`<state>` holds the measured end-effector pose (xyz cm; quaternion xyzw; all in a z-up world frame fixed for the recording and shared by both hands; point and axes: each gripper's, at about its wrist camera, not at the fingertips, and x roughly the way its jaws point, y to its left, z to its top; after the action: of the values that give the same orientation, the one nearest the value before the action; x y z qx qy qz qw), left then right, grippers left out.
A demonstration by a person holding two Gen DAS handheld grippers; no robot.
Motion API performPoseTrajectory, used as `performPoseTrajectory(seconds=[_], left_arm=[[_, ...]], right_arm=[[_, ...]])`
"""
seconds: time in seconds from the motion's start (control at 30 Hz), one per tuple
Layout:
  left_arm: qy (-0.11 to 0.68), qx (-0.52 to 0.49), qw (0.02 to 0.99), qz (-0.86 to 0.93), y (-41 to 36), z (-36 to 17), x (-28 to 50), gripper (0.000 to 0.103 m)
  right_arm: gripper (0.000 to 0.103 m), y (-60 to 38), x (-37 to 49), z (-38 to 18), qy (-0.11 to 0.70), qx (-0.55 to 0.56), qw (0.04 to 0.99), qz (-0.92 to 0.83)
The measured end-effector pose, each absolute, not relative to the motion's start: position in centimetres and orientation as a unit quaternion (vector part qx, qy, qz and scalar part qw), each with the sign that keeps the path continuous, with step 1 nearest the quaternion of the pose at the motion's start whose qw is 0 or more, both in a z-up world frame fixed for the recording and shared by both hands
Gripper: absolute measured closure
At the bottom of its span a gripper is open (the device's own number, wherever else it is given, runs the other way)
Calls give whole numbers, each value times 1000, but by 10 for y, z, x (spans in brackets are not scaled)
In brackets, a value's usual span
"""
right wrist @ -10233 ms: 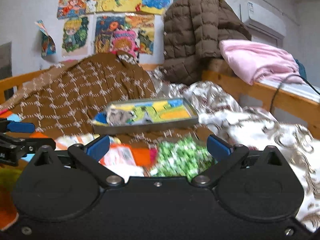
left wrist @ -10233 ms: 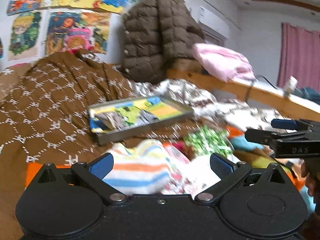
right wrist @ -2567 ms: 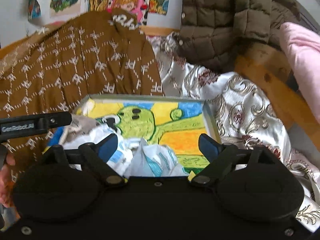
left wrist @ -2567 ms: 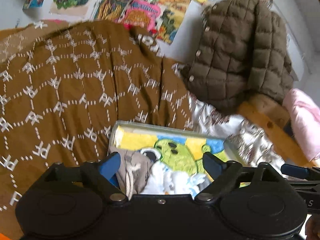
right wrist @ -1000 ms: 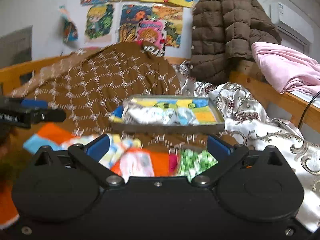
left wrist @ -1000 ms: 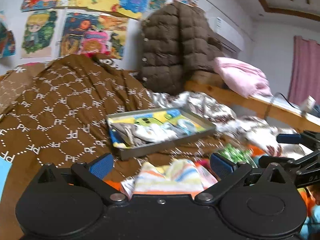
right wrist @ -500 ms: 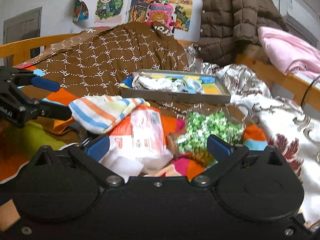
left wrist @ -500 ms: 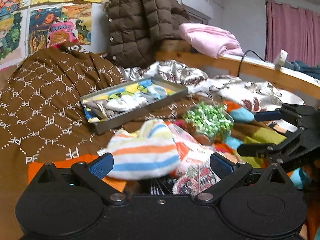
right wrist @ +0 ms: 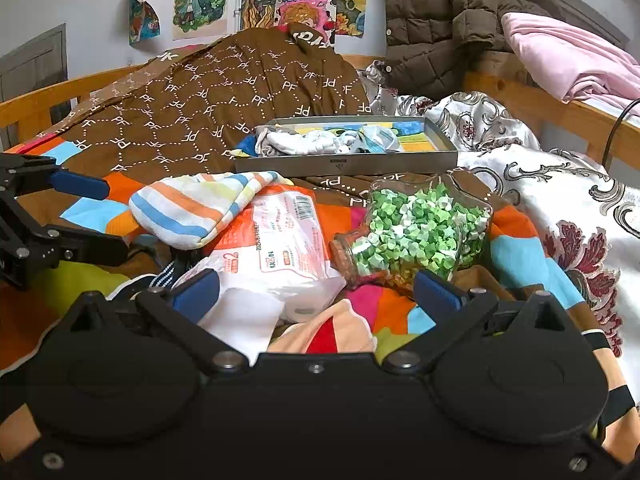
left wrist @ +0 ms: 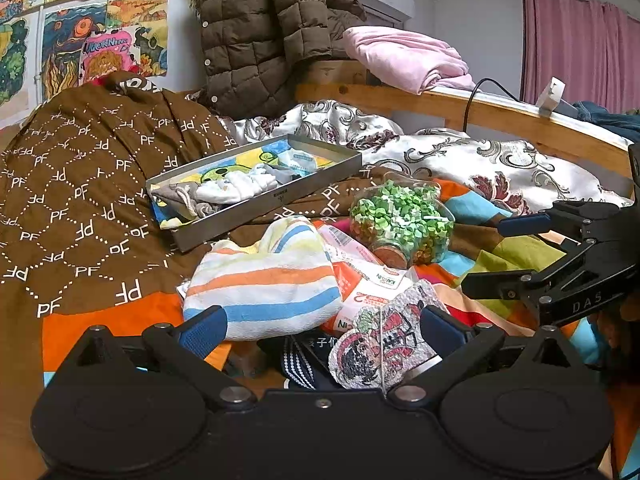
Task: Organize soft objects
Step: 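Move both open grippers down over the pile of soft items, then grasp the white fuzzy cloth with the left gripper while the right gripper grasps the white cloth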
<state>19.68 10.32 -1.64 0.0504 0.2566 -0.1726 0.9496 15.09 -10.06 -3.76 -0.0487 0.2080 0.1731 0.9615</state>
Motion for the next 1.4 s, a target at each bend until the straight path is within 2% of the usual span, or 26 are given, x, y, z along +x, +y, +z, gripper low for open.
performPoseTrajectory(seconds=[0.33,0.6,0.77,0.83,0.93,1.0,1.1,1.23,1.4], left_arm=[[277,70,934,-212,93,-21,201,1],[283,135,909,-275,78,-27,204,1],[293,175,890,-302,69,-33,207,5],[297,191,884,-308,65,-38,209,12],[301,202,877,-316,61,-41,214,16],[303,199,877,-317,60,-41,217,18],[300,198,877,-319,56,-40,220,23],[307,184,873,-330,48,-41,224,35],[312,167,877,-324,46,-42,227,43]], right_arm=[[1,-92,157,-42,240,-57,951,186],[1,-80,164,-58,270,-99,928,237],[1,-67,165,-67,271,-143,914,266],[2,-63,164,-68,268,-151,910,279],[12,-59,165,-72,270,-160,904,290],[24,-56,167,-75,274,-169,901,292],[34,-53,169,-80,281,-173,897,294],[38,-50,170,-84,285,-174,892,304],[42,-45,172,-91,282,-182,889,311]])
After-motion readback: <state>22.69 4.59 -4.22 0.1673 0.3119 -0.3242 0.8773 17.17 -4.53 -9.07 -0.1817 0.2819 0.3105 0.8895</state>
